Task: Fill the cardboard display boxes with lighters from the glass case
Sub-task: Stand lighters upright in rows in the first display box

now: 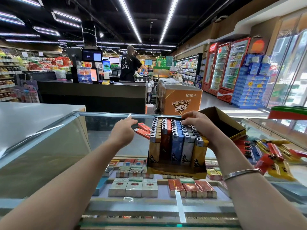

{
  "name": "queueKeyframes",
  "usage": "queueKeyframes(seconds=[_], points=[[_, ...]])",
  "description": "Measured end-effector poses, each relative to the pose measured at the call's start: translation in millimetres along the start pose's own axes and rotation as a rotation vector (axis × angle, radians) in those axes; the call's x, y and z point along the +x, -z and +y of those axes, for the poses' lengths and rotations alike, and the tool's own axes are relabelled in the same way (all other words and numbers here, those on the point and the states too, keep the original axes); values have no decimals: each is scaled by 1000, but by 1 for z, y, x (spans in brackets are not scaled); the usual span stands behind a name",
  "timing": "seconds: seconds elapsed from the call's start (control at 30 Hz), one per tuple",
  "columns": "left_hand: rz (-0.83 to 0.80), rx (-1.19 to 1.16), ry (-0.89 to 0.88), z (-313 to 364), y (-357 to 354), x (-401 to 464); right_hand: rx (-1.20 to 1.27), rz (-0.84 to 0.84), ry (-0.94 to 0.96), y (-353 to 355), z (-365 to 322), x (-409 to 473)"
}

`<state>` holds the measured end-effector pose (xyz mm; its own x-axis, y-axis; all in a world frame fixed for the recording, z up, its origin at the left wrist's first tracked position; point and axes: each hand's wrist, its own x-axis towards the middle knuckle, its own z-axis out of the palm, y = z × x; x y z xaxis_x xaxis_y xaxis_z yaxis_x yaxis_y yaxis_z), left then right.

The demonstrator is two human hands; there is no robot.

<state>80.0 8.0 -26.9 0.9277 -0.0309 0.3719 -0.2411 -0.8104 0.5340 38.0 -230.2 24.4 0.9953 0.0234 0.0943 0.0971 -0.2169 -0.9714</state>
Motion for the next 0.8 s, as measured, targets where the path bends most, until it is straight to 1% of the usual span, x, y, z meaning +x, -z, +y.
queueKeyframes(seconds=[0.07,0.13,0.17,0.2,0.27,0.33,0.4,0.5,0.6,0.7,0.8], points=[[-115,194,64,-10,-7,8,6,-2,2,-1,0,0],[-211,280,112,-18,-13,12,-2,-6,10,-1,0,0],[-230,288,120,-22,-16,13,-9,-7,14,-1,0,0],[-214,272,122,-24,-18,13,-14,-7,16,-1,0,1],[-84,237,112,-24,-18,10,-28,-7,18,-1,0,1],[61,290,71,-21,-14,6,-41,-2,22,0,0,2],[131,339,49,-20,-10,3,-32,2,24,0,1,2],[150,288,58,-20,-8,1,-61,1,27,0,0,2],[105,285,65,-21,-7,-2,-44,-2,28,0,1,2],[78,301,148,-23,-5,-2,-31,8,37,0,2,1],[88,326,236,-24,-3,-3,-43,13,38,0,2,3]])
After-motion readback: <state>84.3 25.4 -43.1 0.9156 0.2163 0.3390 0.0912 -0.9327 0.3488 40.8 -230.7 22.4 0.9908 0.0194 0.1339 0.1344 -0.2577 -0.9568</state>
